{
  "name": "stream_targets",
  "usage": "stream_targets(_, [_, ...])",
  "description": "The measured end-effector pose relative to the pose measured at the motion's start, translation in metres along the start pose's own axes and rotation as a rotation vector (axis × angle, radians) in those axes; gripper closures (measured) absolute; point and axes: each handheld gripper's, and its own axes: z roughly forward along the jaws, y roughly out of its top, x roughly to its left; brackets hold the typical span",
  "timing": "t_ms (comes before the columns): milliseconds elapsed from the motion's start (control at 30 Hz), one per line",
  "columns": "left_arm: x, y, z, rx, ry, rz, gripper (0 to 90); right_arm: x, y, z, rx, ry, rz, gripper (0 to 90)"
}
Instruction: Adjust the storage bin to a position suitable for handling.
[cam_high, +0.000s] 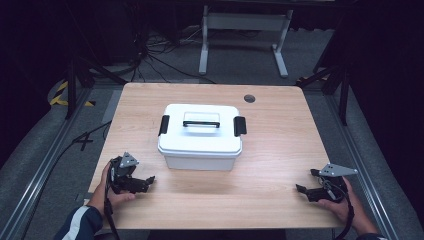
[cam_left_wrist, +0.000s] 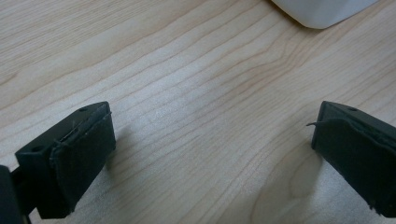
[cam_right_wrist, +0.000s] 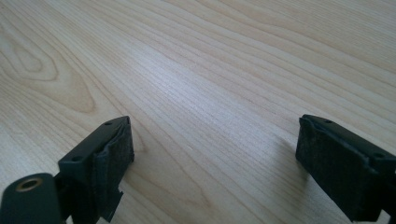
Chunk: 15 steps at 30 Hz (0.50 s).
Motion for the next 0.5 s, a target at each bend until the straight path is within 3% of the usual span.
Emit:
stream_targets(233, [0.0045,0.0018,0.0001,0.006,-0.028,0.068,0.0,-0.0005,0.0001,0.0003,0.002,-0.001,-0.008,11.3])
stream_targets(333, [0.0037,0.0015,0.0006,0.006,-0.038,0.054,0.0,-0.0011,0.0009,0.0003,0.006,0.005,-0.013,11.3])
stream_targets(433, [0.0047,0.0019,0.0004,0.008,-0.037,0.066,0.0,-0.0017,0.0025,-0.0004,0.02,0.012,-0.022,13.0])
stream_targets(467, [0.0035,0.0015,0.0003,0.011,-0.041,0.048,0.0,-0.0018,0.0034,-0.0008,0.028,0.015,-0.025,13.8])
stream_targets(500, [0.0045,0.0018,0.0003,0.009,-0.039,0.063,0.0,-0.002,0.004,-0.001,0.034,0.016,-0.029,15.0])
